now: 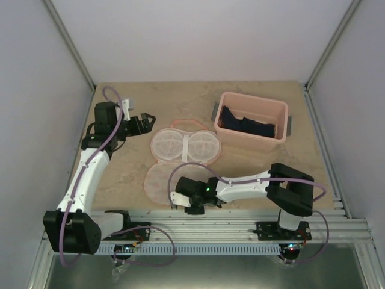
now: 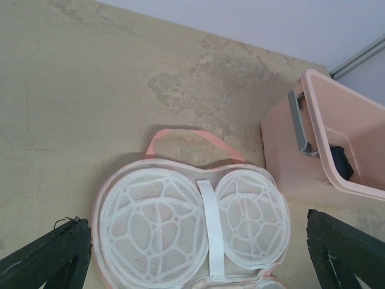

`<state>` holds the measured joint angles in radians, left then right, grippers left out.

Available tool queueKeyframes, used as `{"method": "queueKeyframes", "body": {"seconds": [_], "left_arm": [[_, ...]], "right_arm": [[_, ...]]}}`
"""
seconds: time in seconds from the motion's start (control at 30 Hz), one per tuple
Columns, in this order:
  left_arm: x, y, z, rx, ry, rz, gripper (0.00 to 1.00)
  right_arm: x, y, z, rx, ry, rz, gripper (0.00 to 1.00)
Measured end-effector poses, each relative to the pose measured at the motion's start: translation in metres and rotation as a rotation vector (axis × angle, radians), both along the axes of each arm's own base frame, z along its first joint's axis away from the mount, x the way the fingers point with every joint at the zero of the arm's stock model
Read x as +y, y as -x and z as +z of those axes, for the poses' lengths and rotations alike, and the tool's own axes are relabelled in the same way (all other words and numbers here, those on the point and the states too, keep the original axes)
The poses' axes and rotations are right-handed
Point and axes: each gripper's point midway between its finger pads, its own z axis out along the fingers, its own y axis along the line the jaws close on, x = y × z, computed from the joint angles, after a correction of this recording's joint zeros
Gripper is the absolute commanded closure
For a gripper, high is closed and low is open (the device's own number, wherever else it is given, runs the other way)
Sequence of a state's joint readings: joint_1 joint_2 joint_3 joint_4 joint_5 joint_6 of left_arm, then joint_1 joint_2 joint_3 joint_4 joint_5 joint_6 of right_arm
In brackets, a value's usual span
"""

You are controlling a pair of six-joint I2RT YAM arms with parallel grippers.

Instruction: Unzip the laundry bag and remove the bra

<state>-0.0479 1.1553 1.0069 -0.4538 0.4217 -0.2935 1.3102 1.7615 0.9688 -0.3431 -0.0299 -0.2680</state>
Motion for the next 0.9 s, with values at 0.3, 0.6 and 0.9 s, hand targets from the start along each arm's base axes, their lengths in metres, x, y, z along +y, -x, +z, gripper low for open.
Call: {"method": "queueKeyframes", "body": {"seconds": [0.3,0.6,0.9], "left_arm": [[-0.001,-0.001,0.002,-0.007,0.013,-0.002,0.01],[0.003,-0.002,0.003,-0.008,0.021,0.005,0.01],[0.009,-0.005,0.01,-0.029,0.008,0.016,0.01]], "right_arm": [[0.003,0.007,0.0,0.014,0.012,-0.008,1.0],[0.02,0.014,0.041,0.105,-0.052,0.009,1.0],[0.043,0.06,0.164,0.334,-0.285,0.171,0.99]]}}
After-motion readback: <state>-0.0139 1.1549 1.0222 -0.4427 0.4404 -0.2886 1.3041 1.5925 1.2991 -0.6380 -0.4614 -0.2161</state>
